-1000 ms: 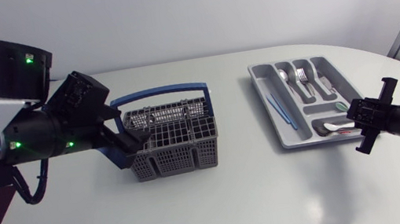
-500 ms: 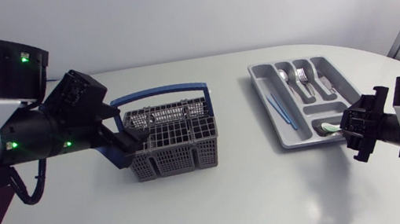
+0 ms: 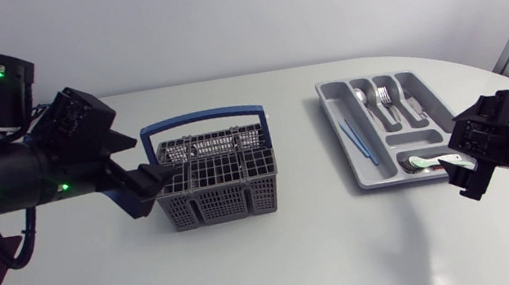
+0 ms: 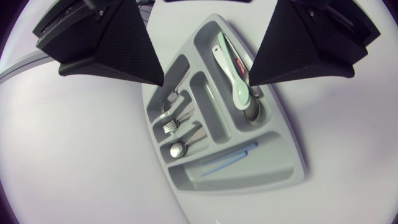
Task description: Unload the cutlery basket into the drawer organizer.
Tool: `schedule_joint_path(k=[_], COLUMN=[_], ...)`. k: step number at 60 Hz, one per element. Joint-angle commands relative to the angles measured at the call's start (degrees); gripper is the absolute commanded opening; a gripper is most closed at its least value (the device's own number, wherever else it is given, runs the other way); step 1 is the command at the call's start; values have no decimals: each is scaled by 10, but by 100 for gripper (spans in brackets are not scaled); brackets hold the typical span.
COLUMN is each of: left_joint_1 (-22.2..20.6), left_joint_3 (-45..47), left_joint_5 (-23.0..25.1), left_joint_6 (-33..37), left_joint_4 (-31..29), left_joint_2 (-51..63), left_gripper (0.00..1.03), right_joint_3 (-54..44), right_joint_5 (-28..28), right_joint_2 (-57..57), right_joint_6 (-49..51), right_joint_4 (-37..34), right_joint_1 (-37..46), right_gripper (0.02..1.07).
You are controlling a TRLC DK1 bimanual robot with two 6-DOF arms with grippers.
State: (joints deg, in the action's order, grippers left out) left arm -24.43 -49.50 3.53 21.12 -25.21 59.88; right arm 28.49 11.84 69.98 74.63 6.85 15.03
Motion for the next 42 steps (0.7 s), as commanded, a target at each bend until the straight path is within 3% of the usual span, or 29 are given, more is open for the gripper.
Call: schedule_joint_path(k=[1, 7, 12, 17, 27, 30, 37, 42], left_joint_1=[20, 32, 47, 61, 80, 77, 78, 87], left_joint_3=[18, 38, 55, 79, 127, 128, 148, 148], left_joint_5=[-5, -5, -5, -4, 2, 8, 20, 26], left_joint_6=[18, 30, 31, 37, 40, 37, 10, -1], left_joint_4=[-10, -18, -18, -14, 39, 49, 138, 171], left_joint_2=[-20, -30, -33, -34, -29, -25, 0, 29], left_gripper=[100, 98, 90, 84, 60, 56, 39, 36], right_joint_3=[15, 19, 24, 28, 51, 60, 65, 61], right_joint_5=[6, 6, 6, 6, -4, -7, -25, -29], right_joint_2=[-43, -70, -82, -84, -39, -21, 8, 11], right_joint_6=[-48, -99, -142, -189, -280, -299, -317, -319], right_joint_4=[-45, -90, -119, -126, -115, -110, -83, -83], right_joint_1=[-40, -106, -166, -229, -360, -382, -417, -427], right_gripper=[94, 83, 69, 50, 12, 11, 11, 11])
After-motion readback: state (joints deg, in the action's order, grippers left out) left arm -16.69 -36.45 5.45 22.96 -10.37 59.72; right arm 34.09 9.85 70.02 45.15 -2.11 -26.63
